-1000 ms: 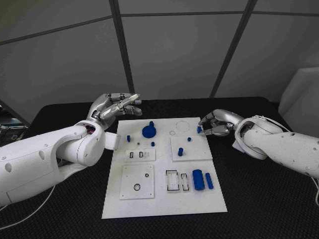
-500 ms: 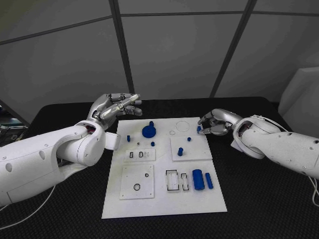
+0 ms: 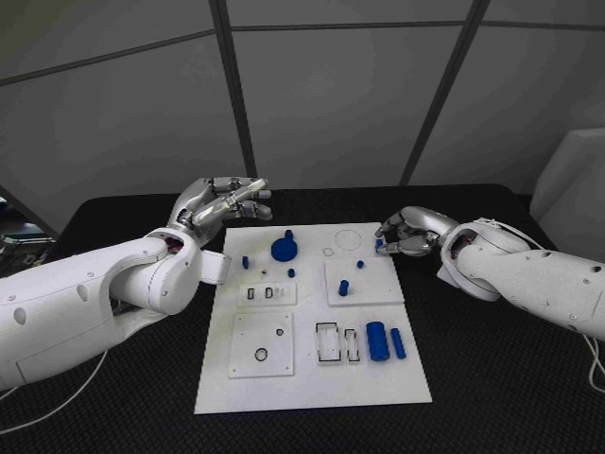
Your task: Assemble the parts on the task board
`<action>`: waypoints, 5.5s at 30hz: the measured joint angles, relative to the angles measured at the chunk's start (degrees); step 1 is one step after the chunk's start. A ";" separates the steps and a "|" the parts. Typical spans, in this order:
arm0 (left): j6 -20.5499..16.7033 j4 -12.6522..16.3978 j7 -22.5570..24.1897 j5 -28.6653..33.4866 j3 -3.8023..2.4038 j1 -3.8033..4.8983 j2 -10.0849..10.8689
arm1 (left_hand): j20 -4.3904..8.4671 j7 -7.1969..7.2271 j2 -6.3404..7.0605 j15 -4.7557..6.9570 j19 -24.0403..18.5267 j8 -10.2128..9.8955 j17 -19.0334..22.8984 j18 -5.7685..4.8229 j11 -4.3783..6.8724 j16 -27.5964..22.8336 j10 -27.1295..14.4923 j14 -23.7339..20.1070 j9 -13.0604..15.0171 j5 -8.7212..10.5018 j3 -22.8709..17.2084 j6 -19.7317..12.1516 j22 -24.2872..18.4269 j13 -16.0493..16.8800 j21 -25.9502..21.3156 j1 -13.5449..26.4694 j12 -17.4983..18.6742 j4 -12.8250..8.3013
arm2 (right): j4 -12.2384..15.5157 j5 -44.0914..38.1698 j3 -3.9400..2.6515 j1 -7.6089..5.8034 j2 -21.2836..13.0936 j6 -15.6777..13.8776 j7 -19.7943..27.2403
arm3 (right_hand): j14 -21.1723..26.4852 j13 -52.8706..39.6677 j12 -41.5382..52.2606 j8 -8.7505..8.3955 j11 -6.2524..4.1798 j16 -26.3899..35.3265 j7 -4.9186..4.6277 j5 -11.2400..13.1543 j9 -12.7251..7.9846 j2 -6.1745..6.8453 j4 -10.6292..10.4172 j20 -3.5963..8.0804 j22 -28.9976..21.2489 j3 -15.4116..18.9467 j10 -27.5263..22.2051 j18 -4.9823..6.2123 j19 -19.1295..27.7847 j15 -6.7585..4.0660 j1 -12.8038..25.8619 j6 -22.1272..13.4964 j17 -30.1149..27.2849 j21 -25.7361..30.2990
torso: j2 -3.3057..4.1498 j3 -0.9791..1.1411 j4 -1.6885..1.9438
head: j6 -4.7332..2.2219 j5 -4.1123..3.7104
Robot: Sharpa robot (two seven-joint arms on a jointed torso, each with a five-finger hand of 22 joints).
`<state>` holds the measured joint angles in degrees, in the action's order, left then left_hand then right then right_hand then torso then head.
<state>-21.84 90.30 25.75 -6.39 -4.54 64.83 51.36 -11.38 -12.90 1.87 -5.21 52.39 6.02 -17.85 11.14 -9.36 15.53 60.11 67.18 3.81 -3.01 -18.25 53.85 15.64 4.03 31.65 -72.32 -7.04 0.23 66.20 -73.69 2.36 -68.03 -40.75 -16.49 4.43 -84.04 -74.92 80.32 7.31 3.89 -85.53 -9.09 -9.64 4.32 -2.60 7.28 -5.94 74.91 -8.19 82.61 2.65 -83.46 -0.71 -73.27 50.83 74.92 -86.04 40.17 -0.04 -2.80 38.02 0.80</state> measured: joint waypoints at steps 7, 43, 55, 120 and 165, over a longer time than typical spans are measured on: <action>0.07 -0.09 -0.14 0.01 0.00 0.00 -0.01 | 0.00 0.00 0.00 0.00 0.00 0.00 0.00 0.00 0.00 0.00 0.00 0.00 0.00 0.00 0.00 0.00 0.00 0.00 0.00 0.00 0.00 0.00 | -0.49 -0.38 0.00 0.00 0.30 0.60 -0.48 | 0.00 0.00 0.00 0.29 0.00 0.00 0.21 0.00 0.00 0.01 0.00 0.00 0.00 0.00 0.00 0.00 0.00 0.00 0.00 0.21 0.00 0.00 | 0.00 0.02 0.00 | 0.37 0.08; 0.12 -0.07 -0.50 0.04 0.00 0.00 0.09 | 0.00 0.00 0.00 0.00 0.00 0.00 0.02 -0.01 0.00 0.00 0.00 0.00 0.00 0.00 0.00 0.00 0.01 0.00 0.00 0.00 0.00 0.00 | -0.99 -1.32 0.00 0.00 1.09 1.25 -1.56 | 0.00 0.00 0.22 1.78 -0.42 -0.22 0.66 0.49 0.18 -1.42 -0.74 0.22 -0.01 -1.65 0.41 -0.01 -0.21 0.00 1.43 4.90 -0.01 0.00 | -0.02 0.06 0.02 | 0.60 0.29; 0.18 -0.07 -0.56 0.05 0.00 0.00 0.21 | 0.00 0.00 0.00 0.00 0.00 0.00 0.02 0.00 0.00 0.00 0.00 0.00 0.00 0.00 0.00 0.00 0.01 0.00 0.00 0.00 0.00 0.00 | 2.60 -1.14 -0.07 0.00 -1.17 -1.36 -2.03 | 0.00 0.00 0.22 1.78 -0.42 -0.46 0.66 -0.35 0.06 -1.89 -0.41 0.21 -0.01 -2.75 0.41 0.00 -0.20 0.00 0.96 5.25 -0.01 -0.22 | -0.13 0.05 -0.04 | 0.52 0.35; 0.39 -2.41 -0.63 1.80 -0.01 0.15 -0.59 | 0.00 0.00 0.00 0.00 0.00 0.00 -0.11 0.00 0.00 -0.22 0.00 0.00 0.00 0.00 0.00 0.00 0.02 0.00 0.00 0.00 0.00 0.00 | 12.09 -18.35 1.58 2.01 16.12 3.73 -12.26 | 0.00 0.00 0.22 1.10 -0.41 -0.46 0.68 -1.11 -0.09 -1.85 -0.09 0.21 0.00 -3.40 0.40 0.00 -0.20 0.00 0.97 5.42 0.00 -0.22 | -1.30 -0.62 0.49 | 2.50 3.68; 0.91 -2.33 -0.81 1.86 -0.01 0.15 -0.75 | 0.00 0.00 0.00 0.00 0.00 0.00 -0.18 0.00 0.00 -0.22 0.00 0.00 0.00 0.00 0.00 0.00 0.02 0.00 0.00 0.00 0.00 0.00 | 10.57 -19.57 1.50 2.50 17.19 6.58 -13.38 | 0.00 0.01 -0.51 0.23 0.01 -0.21 -0.08 -0.85 -0.49 -0.81 -0.23 -0.01 -0.01 -3.89 -0.02 0.00 0.02 0.00 2.04 4.36 -0.01 -0.22 | -1.36 -0.61 0.51 | 3.42 3.41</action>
<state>-20.94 87.97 24.93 -4.54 -4.54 64.98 50.62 -11.38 -12.90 1.87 -5.22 52.39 6.03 -18.03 11.14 -9.35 15.31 60.11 67.18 3.80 -3.01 -18.26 53.85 15.66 4.03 31.65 -72.32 -7.04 0.24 76.77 -93.26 3.86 -65.53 -23.56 -9.91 -8.95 -84.04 -74.91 79.81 7.54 3.90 -85.73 -9.17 -10.49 3.83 -3.41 7.05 -5.95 74.90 -12.08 82.59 2.65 -83.44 -0.71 -71.24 55.19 74.90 -86.26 38.81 -0.65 -2.29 41.45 4.21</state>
